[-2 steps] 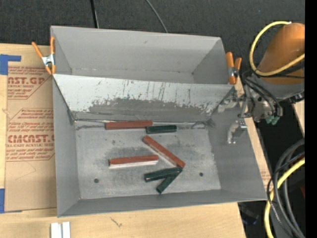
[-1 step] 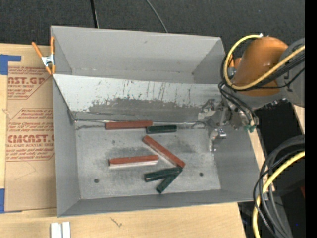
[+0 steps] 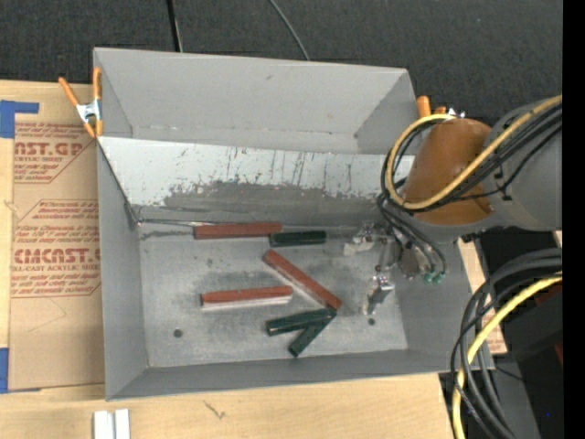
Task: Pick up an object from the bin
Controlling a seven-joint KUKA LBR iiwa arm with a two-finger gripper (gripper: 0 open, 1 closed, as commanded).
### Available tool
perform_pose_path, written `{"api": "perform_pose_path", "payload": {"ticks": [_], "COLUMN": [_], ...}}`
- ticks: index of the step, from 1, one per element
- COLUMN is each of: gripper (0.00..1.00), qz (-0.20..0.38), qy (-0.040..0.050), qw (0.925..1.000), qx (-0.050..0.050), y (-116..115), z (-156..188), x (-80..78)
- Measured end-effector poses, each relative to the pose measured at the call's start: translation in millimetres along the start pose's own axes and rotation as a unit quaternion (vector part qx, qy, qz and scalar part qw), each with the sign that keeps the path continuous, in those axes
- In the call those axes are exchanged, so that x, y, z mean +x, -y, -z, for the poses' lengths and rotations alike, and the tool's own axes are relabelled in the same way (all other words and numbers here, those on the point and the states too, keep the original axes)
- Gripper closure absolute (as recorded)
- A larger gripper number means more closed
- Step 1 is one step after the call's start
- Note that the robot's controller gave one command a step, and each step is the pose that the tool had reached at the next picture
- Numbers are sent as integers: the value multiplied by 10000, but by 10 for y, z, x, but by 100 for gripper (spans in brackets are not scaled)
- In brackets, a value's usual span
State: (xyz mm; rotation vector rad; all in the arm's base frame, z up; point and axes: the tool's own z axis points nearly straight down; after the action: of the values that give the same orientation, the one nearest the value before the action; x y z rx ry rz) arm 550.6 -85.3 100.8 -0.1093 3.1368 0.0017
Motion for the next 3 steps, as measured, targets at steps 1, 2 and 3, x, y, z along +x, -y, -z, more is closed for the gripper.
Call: {"api": "perform_pose_path", "payload": {"ticks": [1,2,3], "gripper": [0,100,100], "qz": [-252,23,24], "qy": [-14,93,94], "qw": [9997,10000,10000], "qx": [-1,17,17], "y": [-64,-794,-794], "z": [-244,-233,-233], "x": [42,105,105]}}
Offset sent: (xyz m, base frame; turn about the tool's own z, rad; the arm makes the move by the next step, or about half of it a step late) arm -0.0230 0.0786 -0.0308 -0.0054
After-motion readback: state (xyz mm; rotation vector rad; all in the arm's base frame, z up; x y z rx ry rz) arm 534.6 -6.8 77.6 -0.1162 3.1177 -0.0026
